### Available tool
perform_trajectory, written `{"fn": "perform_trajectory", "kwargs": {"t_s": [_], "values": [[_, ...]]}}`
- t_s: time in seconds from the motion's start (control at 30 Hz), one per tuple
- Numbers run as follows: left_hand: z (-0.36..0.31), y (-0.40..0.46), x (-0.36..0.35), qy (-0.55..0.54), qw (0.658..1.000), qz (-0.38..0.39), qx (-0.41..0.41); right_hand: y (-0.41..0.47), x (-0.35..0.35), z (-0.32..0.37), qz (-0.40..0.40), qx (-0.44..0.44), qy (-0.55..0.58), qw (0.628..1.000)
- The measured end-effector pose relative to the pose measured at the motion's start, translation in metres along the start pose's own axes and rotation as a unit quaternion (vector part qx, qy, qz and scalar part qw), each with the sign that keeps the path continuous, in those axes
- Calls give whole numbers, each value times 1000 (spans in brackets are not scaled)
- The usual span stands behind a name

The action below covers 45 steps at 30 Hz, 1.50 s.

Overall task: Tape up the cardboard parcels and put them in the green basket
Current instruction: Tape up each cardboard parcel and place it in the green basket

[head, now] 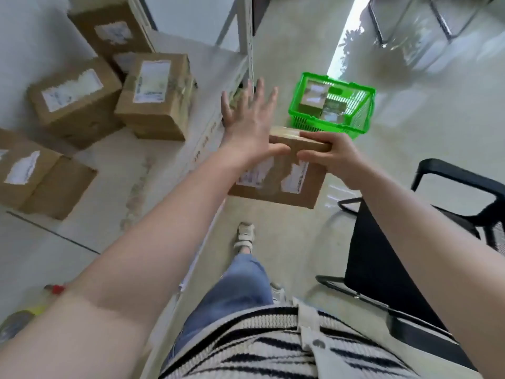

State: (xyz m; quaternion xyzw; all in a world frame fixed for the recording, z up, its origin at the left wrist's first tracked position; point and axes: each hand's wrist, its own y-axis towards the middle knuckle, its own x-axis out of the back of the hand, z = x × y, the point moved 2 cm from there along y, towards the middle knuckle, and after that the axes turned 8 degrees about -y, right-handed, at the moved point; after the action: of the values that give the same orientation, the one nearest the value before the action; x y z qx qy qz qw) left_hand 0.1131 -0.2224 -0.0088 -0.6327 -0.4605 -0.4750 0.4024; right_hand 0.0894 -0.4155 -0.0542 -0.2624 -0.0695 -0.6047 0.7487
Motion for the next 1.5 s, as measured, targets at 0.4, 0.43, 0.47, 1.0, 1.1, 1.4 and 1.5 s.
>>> {"fn": "perform_trajectory", "kwargs": {"t_s": [0.4, 0.43, 0.47, 1.0, 1.1, 1.4, 1.5], "values": [[-56, 208, -78, -641, 718, 57, 267, 132, 83, -39, -205, -252, 322, 889], [-58, 226, -77, -634, 729, 66, 251, 142, 91, -40, -203, -264, 300, 894], [-60, 242, -77, -632, 733, 81, 238, 150, 100, -41, -199, -276, 265, 902], [-157, 507, -82, -611, 757, 209, 95, 329, 296, -70, -277, -190, 222, 915], [-176, 563, -79, -598, 768, 210, 89, 373, 337, -74, -287, -175, 235, 912], [-207, 691, -99, -587, 767, 245, 88, 480, 412, -102, -293, -181, 230, 910], [-212, 721, -125, -586, 755, 275, 102, 507, 422, -123, -298, -209, 225, 904]]}}
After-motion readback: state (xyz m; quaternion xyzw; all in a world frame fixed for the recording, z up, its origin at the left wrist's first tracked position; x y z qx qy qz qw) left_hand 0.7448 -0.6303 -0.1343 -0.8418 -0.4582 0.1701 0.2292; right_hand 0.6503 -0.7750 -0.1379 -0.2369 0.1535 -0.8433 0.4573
